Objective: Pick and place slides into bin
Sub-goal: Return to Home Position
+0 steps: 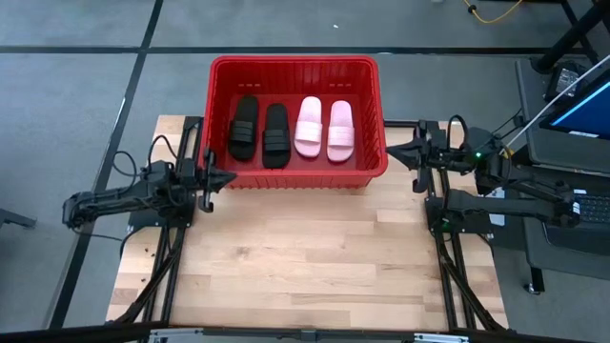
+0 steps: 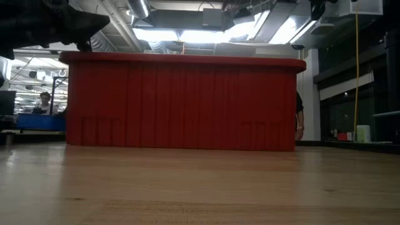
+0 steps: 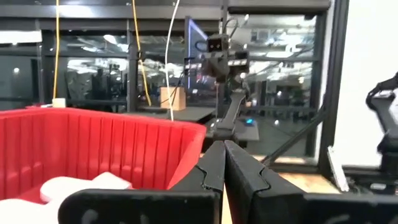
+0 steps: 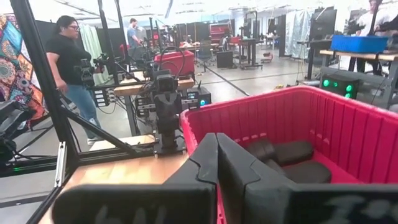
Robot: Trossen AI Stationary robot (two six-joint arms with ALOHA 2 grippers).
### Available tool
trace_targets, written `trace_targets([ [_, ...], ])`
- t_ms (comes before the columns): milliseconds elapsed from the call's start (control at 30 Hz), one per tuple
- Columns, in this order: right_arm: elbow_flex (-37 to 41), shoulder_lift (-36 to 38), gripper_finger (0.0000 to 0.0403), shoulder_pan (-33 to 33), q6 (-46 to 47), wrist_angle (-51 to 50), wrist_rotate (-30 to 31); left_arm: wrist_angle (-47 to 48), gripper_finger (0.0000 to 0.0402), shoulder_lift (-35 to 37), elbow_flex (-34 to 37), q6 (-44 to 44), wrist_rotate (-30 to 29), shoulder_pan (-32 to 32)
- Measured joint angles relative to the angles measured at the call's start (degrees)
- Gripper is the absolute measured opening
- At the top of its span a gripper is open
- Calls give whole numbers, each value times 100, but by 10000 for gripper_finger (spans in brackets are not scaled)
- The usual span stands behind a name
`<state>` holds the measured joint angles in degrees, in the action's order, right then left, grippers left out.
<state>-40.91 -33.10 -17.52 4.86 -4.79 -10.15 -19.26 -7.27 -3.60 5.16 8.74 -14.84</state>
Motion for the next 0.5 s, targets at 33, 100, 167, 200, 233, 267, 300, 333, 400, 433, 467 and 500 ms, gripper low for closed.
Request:
trace_targets([
  [33, 0, 6, 6, 0, 56, -43, 2, 80, 1, 0, 0, -81, -147, 95],
  [100, 0, -4, 6, 0, 70, -68, 7, 196, 2, 0, 0, -202, -486, 270],
  [167, 0, -38, 6, 1, 68, -80, 13, 271, 1, 2, 0, -270, -761, 434],
  [200, 0, -56, 6, 0, 69, -88, 15, 335, 1, 2, 0, -274, -815, 512],
  [233, 0, -63, 6, 0, 68, -90, 15, 386, 1, 2, 0, -281, -832, 582],
  [267, 0, -66, 6, 0, 70, -91, 15, 418, 2, 2, 0, -324, -838, 655],
  [300, 0, -69, 6, 2, 70, -90, 15, 446, 2, 2, 0, -414, -842, 713],
  [333, 0, -75, 6, 0, 70, -88, 15, 483, 2, 2, -2, -540, -863, 765],
  [400, 0, -81, 6, 0, 70, -90, 15, 563, 1, 2, -4, -714, -929, 849],
  [433, 0, -81, 6, 0, 70, -89, 15, 603, 1, 2, -4, -726, -970, 880],
  [467, 0, -80, 6, 0, 70, -87, 14, 635, 2, 2, -4, -721, -1025, 911],
  [500, 0, -82, 6, 0, 71, -86, 14, 626, 2, 2, 9, -690, -1061, 945],
])
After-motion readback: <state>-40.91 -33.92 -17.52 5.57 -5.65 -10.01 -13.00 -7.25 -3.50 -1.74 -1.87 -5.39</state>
